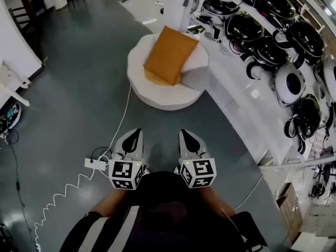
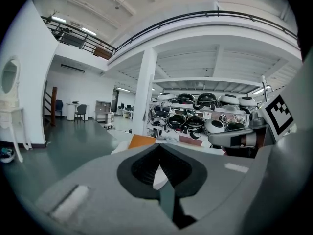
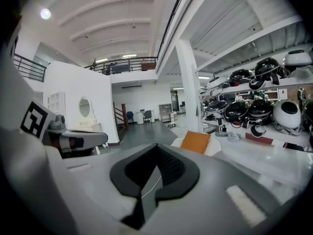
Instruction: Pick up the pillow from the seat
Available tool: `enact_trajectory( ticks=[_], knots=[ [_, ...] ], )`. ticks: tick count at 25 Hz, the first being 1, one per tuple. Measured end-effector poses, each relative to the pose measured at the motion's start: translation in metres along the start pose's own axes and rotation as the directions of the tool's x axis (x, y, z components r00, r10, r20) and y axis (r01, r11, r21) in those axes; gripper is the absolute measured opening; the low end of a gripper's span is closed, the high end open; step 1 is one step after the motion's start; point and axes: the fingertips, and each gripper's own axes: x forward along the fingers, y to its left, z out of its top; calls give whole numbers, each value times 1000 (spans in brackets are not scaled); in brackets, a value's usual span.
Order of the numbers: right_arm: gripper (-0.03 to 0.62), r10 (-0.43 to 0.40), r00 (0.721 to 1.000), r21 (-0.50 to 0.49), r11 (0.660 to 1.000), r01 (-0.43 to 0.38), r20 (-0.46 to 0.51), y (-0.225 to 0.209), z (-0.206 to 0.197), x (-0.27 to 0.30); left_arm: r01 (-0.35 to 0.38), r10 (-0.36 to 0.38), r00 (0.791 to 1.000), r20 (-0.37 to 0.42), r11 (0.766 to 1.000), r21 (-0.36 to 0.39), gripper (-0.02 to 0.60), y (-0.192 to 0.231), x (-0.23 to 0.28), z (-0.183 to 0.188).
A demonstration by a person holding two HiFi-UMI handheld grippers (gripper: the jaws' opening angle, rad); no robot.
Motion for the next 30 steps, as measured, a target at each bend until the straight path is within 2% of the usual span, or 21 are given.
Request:
enact_trajectory(
  ticks=[6,19,23,30],
  knots=[
    [2,6,1000,9,1000,-7,13,30,4,12,-18,19,1000,23,1000,-6,5,30,-21,3],
    [2,104,994,-37,994,-105,-26,87,3,55,-128,130,990,50,990,-59,5,89,-52,0],
    [2,131,991,-47,990,-132,-28,93,7,79,-161,164,985,45,985,-60,5,108,-45,1],
    [2,123,991,-35,992,-125,-60,78,9,131,-154,155,988,11,987,-54,5,133,0,7]
  ],
)
